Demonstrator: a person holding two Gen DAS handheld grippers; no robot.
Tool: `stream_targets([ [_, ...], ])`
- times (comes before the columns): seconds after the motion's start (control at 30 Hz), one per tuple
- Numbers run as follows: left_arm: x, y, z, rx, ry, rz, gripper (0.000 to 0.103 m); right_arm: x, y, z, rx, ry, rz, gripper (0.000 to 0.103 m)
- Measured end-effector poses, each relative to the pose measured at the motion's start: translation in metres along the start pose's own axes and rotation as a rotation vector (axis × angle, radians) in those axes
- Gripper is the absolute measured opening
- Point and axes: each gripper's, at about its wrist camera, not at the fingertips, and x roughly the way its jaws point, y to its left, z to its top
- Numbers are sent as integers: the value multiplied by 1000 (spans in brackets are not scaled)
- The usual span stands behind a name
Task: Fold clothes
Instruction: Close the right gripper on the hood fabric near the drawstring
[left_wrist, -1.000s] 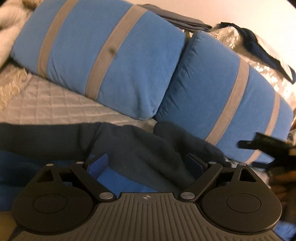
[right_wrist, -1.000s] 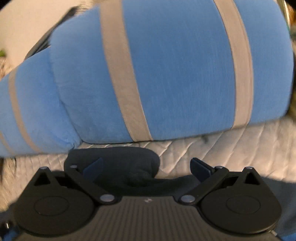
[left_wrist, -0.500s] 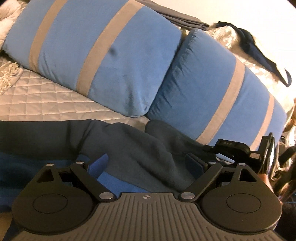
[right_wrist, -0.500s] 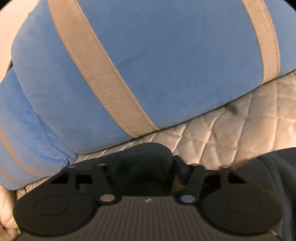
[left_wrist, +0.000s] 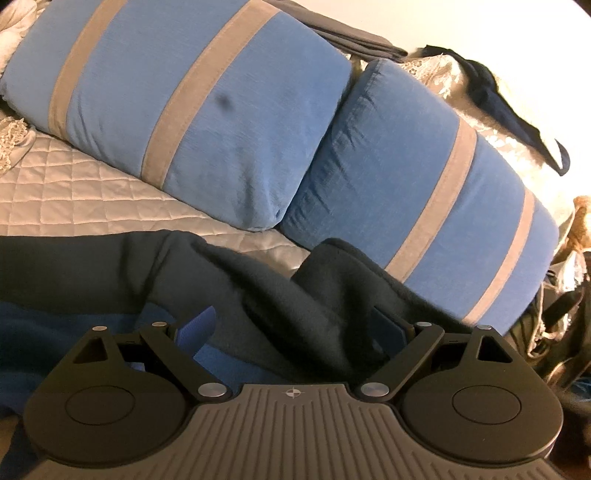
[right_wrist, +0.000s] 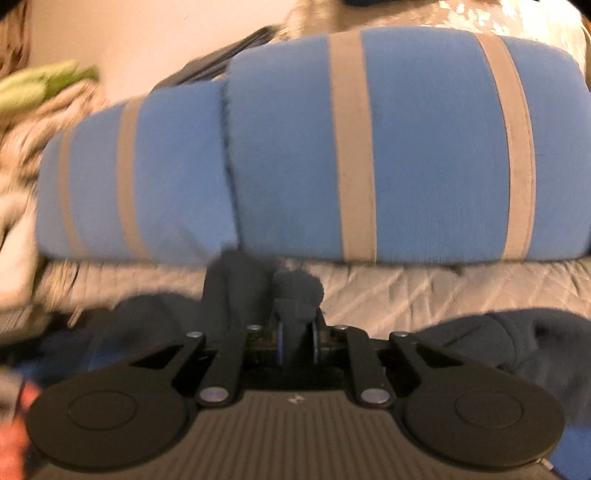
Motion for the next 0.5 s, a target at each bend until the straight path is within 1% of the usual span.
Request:
stream_targets([
  [0.1, -1, -1, -1, 3, -9, -13, 92, -17, 13, -22, -57, 54, 8, 14],
  [0.23, -2, -4, 0, 17, -26, -28, 92, -17, 12, -47, -59, 128, 37, 14],
  [0.33, 2, -6, 0, 50, -26, -9, 92, -12, 3, -53, -38, 174, 65, 15],
  [0.4, 9, -7, -1, 76, -7, 34, 92, -11, -1, -55, -25, 190, 81, 15],
  [0.5, 22, -4, -3, 103, 45, 115, 92, -15, -1, -59, -21, 203, 88, 18],
])
